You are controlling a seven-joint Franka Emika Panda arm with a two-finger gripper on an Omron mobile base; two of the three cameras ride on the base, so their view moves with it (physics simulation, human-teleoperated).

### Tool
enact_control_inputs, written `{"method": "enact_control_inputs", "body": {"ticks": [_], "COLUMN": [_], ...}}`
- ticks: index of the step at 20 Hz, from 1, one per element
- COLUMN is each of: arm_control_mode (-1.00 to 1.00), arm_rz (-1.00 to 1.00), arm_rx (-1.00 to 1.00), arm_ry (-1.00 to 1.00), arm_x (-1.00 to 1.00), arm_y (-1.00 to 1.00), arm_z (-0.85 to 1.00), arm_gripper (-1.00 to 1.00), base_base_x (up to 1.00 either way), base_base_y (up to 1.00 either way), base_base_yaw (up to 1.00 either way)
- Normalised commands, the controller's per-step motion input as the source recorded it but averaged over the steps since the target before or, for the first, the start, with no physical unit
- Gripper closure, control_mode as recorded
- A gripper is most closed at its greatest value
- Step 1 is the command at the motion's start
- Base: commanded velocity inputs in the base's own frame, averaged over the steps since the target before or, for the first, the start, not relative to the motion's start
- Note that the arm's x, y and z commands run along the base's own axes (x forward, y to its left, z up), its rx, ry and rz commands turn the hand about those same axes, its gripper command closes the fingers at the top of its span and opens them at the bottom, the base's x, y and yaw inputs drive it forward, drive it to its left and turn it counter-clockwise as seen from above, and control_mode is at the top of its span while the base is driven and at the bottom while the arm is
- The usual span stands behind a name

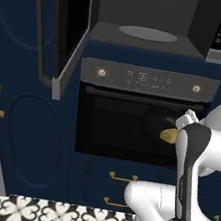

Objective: Pick the potato from the sink and place it in the bowl. Then pick the bowl and place it in the microwave. Then close the microwave door and press the start button.

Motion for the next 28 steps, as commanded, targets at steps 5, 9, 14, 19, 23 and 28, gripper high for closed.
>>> {"method": "enact_control_inputs", "body": {"ticks": [5, 9, 14, 19, 23, 28], "arm_control_mode": [1.00, 1.00, 1.00, 1.00, 1.00, 1.00], "arm_rz": [0.00, 0.00, 0.00, 0.00, 0.00, 0.00], "arm_rx": [0.00, 0.00, 0.00, 0.00, 0.00, 0.00], "arm_ry": [0.00, 0.00, 0.00, 0.00, 0.00, 0.00], "arm_x": [0.00, 0.00, 0.00, 0.00, 0.00, 0.00], "arm_y": [0.00, 0.00, 0.00, 0.00, 0.00, 0.00], "arm_z": [0.00, 0.00, 0.00, 0.00, 0.00, 0.00], "arm_gripper": [1.00, 1.00, 1.00, 1.00, 1.00, 1.00], "base_base_x": [0.18, 0.06, 0.18, 0.33, 0.36, 0.19], "base_base_y": [0.23, 0.27, 0.18, 0.24, 0.34, 0.18], "base_base_yaw": [-0.02, -0.04, -0.02, -0.02, -0.03, -0.02]}}
